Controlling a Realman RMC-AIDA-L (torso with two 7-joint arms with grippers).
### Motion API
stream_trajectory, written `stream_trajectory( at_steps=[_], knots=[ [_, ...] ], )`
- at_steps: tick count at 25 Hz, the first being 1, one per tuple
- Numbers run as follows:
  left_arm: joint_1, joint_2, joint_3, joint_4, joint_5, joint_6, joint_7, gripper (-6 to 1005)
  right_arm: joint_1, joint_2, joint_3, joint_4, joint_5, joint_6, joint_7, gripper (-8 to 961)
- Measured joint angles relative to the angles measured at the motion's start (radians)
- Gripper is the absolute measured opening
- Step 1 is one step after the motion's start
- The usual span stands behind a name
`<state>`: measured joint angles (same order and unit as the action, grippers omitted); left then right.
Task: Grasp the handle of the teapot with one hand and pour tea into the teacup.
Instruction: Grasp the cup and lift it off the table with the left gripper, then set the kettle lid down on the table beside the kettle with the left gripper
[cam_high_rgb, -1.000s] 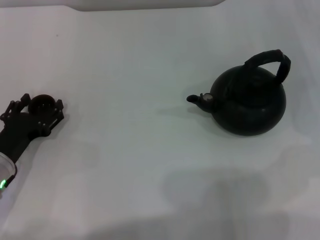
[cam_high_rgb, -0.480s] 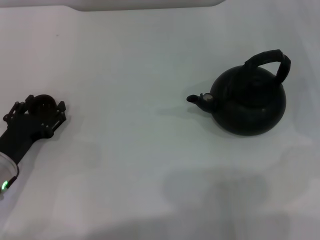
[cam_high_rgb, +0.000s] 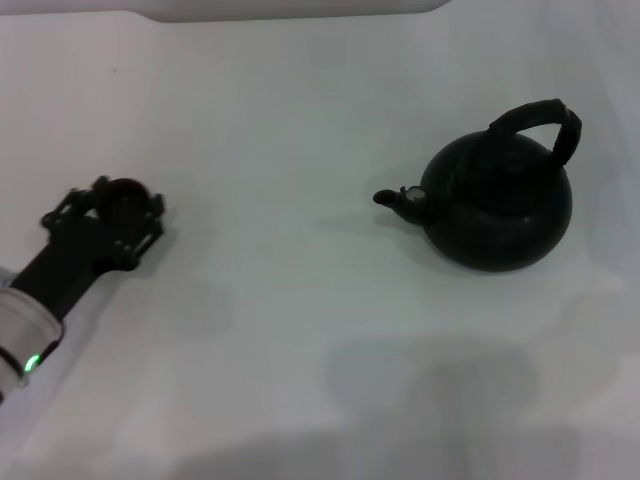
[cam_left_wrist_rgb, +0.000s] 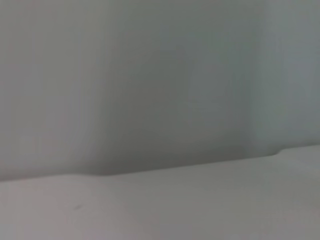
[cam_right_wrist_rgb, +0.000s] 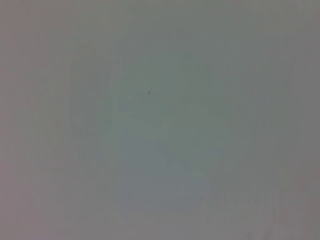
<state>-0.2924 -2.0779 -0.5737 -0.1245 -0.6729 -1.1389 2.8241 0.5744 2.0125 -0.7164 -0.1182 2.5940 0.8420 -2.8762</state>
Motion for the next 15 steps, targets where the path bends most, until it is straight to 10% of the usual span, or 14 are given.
stream_trajectory(
  at_steps=[15],
  knots=[
    [-0.085,-0.004,0.0,-0.094,0.287,0.065,-0.002,722,0.007,0.0,0.0,0.0,0.0,-0.002,-0.001,802]
  ],
)
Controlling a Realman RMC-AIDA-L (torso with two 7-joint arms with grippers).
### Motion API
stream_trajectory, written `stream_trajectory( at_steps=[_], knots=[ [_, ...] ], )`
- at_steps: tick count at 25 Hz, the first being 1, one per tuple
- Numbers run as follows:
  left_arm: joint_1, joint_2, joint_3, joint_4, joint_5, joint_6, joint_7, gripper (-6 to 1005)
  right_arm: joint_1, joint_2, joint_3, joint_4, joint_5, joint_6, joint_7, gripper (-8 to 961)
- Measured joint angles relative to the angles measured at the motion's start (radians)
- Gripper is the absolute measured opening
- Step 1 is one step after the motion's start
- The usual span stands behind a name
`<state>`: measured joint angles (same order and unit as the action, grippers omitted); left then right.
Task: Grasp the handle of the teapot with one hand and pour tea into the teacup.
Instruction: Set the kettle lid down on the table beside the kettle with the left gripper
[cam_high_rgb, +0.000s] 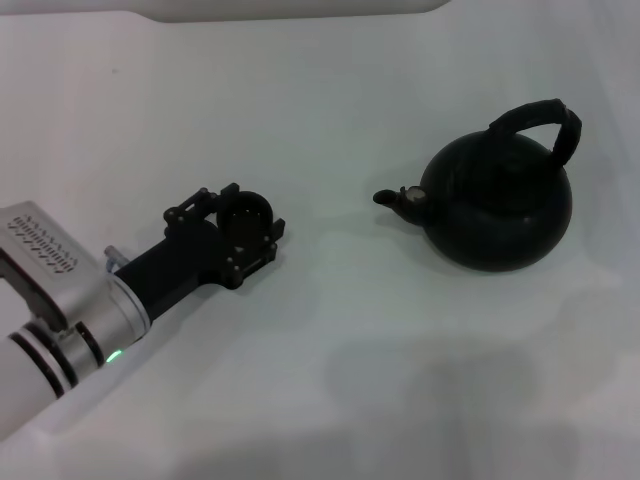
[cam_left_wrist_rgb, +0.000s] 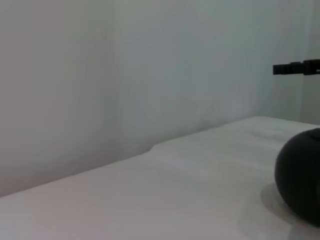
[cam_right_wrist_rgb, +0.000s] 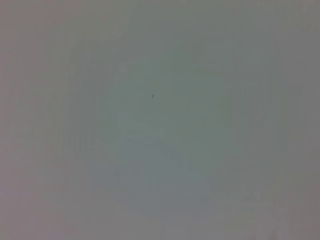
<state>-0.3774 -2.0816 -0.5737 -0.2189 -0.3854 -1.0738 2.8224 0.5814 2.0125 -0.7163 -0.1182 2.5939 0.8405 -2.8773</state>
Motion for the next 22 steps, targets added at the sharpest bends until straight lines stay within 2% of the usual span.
stream_trajectory(
  at_steps=[9,22],
  knots=[
    [-0.014,-0.001,0.0,-0.02,0.06,0.072,0.0,732,0.001,0.0,0.0,0.0,0.0,0.0,0.0,803],
    [-0.013,-0.002,0.0,-0.026,0.062,0.087,0.0,748,-0.013,-0.001,0.0,-0.01,0.0,0.0,-0.002,804]
  ],
)
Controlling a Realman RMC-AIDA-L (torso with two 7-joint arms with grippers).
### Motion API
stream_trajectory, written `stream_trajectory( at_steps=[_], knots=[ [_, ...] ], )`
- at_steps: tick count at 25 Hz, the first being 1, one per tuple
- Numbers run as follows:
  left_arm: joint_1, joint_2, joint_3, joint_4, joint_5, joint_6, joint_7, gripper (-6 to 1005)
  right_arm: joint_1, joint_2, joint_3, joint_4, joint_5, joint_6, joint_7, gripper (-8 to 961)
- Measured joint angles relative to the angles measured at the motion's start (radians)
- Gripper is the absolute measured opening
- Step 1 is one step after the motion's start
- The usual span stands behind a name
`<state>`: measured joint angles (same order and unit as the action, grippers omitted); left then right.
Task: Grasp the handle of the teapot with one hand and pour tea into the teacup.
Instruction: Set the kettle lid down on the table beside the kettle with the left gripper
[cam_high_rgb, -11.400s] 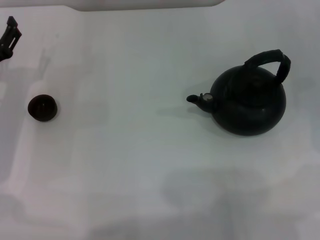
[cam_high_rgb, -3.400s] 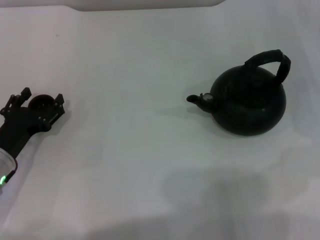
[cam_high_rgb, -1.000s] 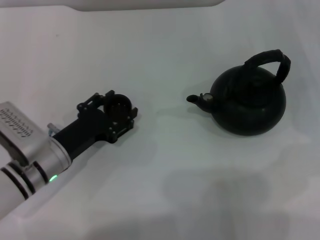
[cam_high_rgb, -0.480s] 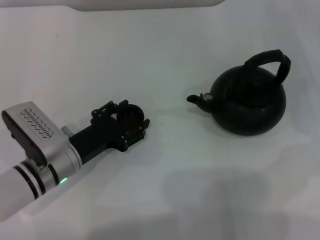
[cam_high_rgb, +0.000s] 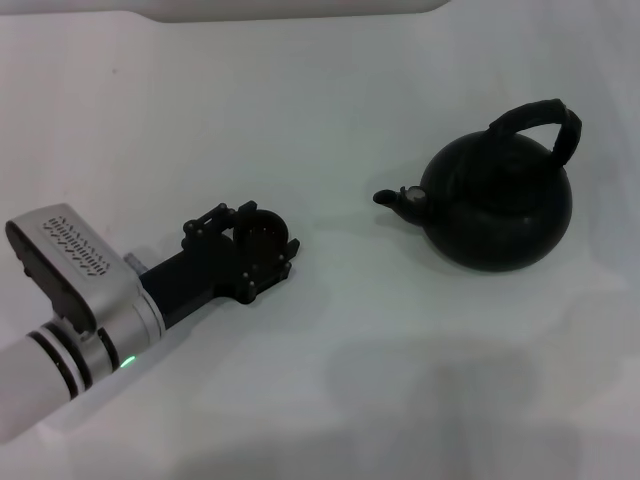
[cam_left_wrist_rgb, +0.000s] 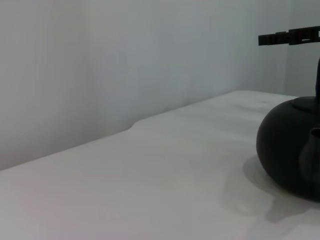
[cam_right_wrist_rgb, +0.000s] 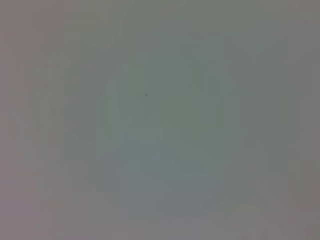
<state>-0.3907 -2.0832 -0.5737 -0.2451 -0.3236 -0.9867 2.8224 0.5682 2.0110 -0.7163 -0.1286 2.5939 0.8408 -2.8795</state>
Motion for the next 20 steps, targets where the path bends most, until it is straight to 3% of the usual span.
stream_trajectory(
  at_steps=[18,20],
  knots=[
    [0.02,0.001,0.0,-0.006,0.002,-0.031,0.001,773,-0.03,-0.002,0.0,-0.016,0.0,0.009,0.0,804],
    [0.022,0.001,-0.003,-0.007,0.002,-0.034,0.002,820,-0.031,-0.002,0.0,-0.017,0.0,0.01,0.001,804]
  ],
)
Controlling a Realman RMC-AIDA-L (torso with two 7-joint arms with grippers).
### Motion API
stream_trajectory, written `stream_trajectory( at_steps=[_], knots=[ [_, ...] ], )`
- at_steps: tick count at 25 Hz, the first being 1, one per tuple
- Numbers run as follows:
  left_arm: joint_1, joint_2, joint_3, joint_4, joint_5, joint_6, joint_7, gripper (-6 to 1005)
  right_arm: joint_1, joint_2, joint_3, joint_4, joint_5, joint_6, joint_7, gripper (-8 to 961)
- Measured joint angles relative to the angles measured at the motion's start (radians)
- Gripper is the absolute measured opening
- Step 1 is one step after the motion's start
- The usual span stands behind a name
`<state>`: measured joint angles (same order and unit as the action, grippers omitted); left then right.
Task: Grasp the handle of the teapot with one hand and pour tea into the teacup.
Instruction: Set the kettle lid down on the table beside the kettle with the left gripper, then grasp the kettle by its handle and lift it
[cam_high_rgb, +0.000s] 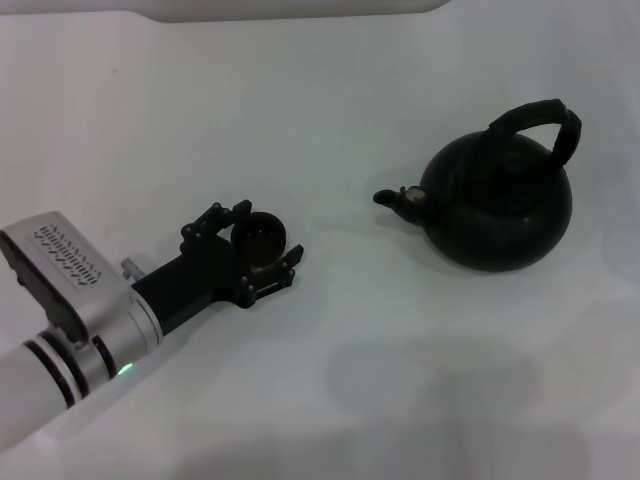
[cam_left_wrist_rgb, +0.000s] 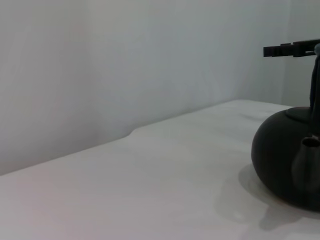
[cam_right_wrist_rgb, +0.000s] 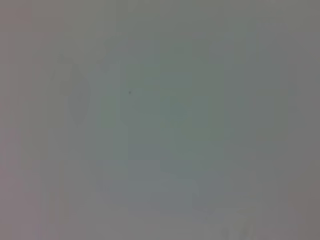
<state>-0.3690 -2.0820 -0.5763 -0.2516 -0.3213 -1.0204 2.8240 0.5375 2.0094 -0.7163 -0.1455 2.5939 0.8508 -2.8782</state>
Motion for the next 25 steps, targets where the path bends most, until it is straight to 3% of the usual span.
stream_trajectory(
  at_steps=[3,12,18,25],
  knots=[
    [0.004,0.0,-0.004,0.0,-0.001,-0.004,0.0,891,-0.001,0.0,0.0,-0.008,0.0,0.001,0.001,803],
    [0.023,0.005,-0.013,0.012,-0.009,-0.149,0.0,891,-0.001,0.001,0.0,-0.021,0.0,0.012,0.003,802],
    [0.046,0.005,-0.069,0.046,-0.035,-0.269,0.0,891,-0.002,0.004,0.016,-0.004,0.014,0.081,0.064,801],
    [0.132,-0.001,-0.175,0.043,-0.28,-0.45,-0.052,891,-0.038,0.003,-0.004,0.03,0.004,0.139,0.175,799]
  ],
)
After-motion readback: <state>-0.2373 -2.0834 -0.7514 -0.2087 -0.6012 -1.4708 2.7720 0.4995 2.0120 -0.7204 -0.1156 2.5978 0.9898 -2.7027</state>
